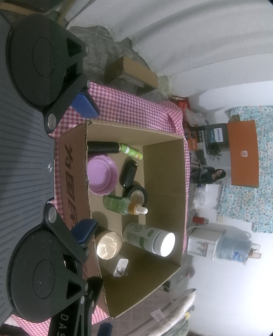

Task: Organize rigid objects

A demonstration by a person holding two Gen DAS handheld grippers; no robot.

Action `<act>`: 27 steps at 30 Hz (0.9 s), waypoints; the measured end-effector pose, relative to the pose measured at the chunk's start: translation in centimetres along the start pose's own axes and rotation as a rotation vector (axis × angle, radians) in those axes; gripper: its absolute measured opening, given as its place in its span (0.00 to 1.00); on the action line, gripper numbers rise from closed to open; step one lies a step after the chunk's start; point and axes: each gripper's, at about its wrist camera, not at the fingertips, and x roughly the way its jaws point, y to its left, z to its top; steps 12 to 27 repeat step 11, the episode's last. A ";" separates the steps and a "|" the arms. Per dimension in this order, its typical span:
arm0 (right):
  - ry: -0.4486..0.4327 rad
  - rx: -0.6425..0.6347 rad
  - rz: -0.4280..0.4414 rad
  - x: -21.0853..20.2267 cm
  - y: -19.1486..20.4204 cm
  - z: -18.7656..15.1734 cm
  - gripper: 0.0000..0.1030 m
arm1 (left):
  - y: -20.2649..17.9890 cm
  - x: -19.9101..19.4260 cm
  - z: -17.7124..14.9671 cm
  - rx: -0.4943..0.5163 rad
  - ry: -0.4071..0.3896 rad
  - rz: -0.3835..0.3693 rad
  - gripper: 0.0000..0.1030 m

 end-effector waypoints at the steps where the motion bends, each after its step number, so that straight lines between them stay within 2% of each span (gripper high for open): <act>1: 0.000 0.000 0.000 0.0 0.0 0.0 1.00 | 0.1 0.0 0.0 0.000 0.000 0.000 0.99; 27: 0.003 0.004 -0.003 -0.1 0.0 0.1 1.00 | 0.0 -0.1 0.0 -0.004 0.003 0.003 0.99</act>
